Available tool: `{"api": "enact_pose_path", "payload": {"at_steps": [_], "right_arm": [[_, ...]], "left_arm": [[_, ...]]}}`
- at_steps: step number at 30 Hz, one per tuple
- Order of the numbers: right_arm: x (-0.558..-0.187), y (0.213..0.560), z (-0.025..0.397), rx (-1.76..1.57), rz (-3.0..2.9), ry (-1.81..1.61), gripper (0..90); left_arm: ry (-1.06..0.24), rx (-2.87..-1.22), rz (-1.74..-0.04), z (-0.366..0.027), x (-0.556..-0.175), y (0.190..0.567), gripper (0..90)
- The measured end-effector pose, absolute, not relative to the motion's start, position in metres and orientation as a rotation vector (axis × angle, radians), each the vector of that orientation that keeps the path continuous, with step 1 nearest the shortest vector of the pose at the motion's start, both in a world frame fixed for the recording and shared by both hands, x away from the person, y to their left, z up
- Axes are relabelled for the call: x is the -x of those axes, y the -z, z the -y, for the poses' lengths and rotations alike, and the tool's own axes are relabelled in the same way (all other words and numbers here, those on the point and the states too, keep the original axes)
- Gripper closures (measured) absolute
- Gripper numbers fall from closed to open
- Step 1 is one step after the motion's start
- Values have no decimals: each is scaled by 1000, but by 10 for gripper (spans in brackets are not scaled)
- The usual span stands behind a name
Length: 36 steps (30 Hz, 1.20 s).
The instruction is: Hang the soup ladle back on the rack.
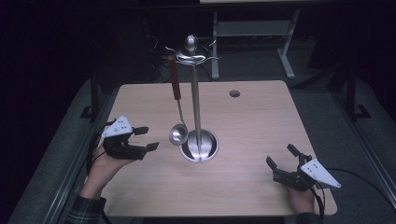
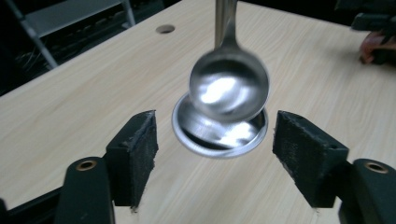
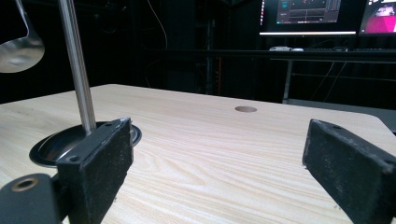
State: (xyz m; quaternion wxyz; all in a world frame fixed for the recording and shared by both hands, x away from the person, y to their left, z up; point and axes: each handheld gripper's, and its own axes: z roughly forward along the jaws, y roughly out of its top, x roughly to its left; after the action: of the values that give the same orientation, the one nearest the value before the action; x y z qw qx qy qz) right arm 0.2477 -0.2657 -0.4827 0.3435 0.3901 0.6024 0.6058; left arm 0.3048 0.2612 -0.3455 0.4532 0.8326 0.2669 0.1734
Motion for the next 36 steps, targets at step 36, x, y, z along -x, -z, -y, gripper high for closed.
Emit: {"api": "enact_pose_path", "payload": {"at_steps": [36], "right_arm": [[-248, 483, 266, -1014, -1566, -1577, 80]], "left_arm": [[-480, -2204, -936, -289, -283, 447, 6]]}}
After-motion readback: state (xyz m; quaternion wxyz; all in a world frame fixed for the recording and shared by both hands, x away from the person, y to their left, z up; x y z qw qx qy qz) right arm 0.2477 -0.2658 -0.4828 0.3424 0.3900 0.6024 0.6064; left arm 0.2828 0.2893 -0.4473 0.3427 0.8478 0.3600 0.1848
